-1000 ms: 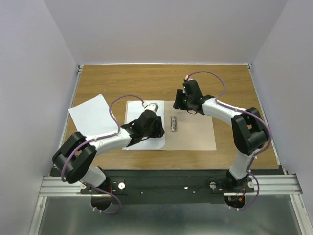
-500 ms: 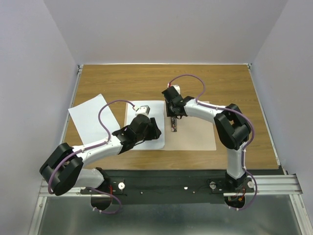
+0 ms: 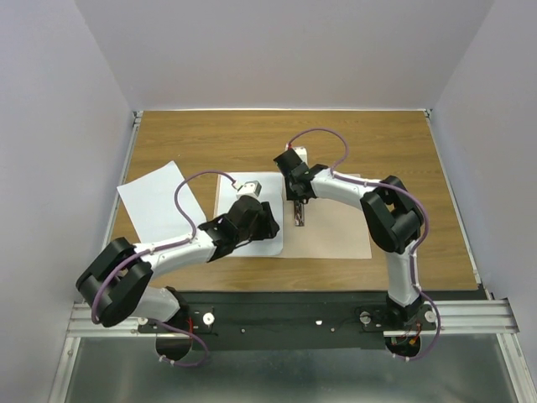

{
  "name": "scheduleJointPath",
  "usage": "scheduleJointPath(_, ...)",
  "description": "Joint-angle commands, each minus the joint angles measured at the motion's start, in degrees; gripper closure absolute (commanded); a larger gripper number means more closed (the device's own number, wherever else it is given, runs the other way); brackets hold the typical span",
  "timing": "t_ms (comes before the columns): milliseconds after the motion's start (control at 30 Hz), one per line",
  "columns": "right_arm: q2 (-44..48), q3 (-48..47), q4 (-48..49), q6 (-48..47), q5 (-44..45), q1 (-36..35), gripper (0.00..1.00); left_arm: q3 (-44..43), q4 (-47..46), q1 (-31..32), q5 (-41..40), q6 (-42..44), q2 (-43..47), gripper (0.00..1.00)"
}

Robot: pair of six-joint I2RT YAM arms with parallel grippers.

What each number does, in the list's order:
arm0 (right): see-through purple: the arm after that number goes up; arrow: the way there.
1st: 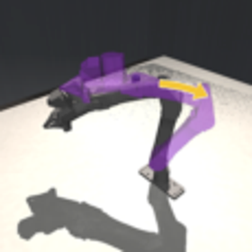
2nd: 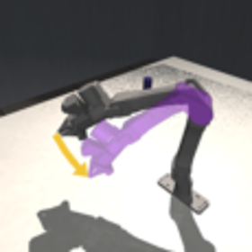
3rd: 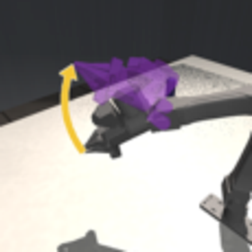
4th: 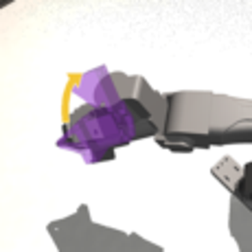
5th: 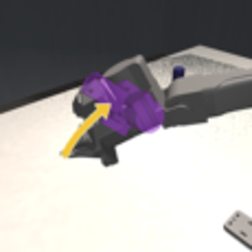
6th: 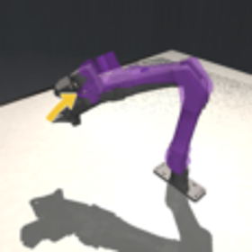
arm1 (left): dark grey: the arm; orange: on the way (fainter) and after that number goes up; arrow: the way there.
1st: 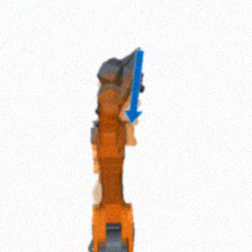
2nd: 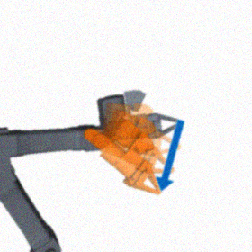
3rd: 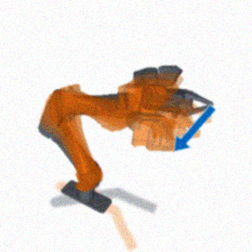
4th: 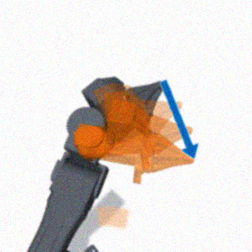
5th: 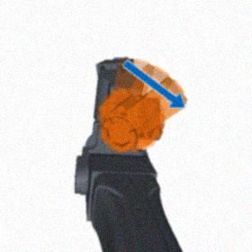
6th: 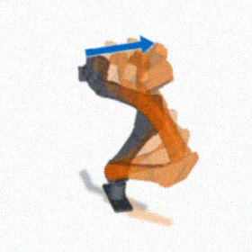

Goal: Put the files into the folder

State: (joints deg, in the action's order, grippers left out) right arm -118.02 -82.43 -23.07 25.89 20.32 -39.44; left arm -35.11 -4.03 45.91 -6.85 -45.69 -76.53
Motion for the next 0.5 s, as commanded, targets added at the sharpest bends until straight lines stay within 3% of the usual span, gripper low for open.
scheduleJointPath(0, -2.5, 0.9, -2.7, 5.0, 1.3, -0.5, 0.77, -1.2, -2.3, 0.4, -0.3, 0.5, -2.8, 0.38)
scheduleJointPath(33, -2.2, 1.3, -2.9, 6.1, 3.0, -0.5, 0.93, -1.4, -2.5, 0.3, -0.2, 0.6, -3.4, 0.38)
scheduleJointPath(67, -2.0, 2.0, -3.6, 7.3, 3.7, -0.5, 0.99, -1.5, -3.0, 0.3, 0.3, 0.9, -4.3, 0.38)
scheduleJointPath(367, -0.6, 3.9, -5.8, 16.6, 5.8, -0.5, 0.99, -6.4, -4.8, 1.9, 3.1, 3.1, -9.0, 0.39)
scheduleJointPath(467, -0.5, 3.9, -5.8, 18.7, 4.5, -0.5, 0.99, -8.4, -5.0, 2.9, 3.2, 3.2, -11.5, 0.46)
